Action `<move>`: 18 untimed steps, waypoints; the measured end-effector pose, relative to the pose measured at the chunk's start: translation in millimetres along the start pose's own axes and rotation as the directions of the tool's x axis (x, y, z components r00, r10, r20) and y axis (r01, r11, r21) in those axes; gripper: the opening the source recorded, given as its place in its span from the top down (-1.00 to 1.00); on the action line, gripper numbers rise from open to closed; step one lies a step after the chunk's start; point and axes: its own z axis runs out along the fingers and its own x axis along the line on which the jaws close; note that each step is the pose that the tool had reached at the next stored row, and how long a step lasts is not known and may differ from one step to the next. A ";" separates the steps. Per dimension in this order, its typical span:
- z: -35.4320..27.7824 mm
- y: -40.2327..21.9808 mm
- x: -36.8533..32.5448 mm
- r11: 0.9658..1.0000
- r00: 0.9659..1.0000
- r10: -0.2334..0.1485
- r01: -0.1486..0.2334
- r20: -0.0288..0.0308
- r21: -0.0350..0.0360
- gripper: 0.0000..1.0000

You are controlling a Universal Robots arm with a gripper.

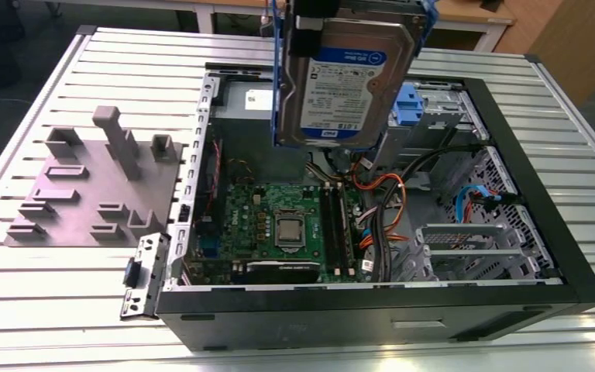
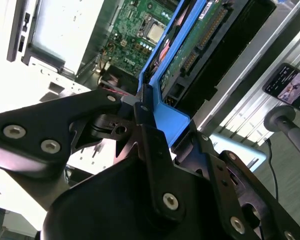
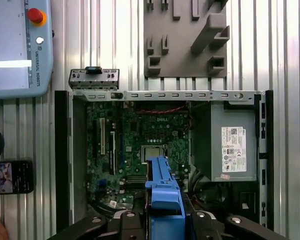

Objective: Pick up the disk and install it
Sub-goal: 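Insert the disk into the insertion slot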

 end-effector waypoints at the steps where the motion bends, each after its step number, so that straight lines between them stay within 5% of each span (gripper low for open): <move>1: 0.1 -2.8 0.2 1.000 1.000 0.000 0.000 0.000 0.000 0.26; 6: 1.3 -14.5 0.6 1.000 1.000 0.000 0.000 0.000 0.000 0.26; 18: 1.7 -19.8 0.4 1.000 1.000 0.000 0.000 0.000 0.000 0.26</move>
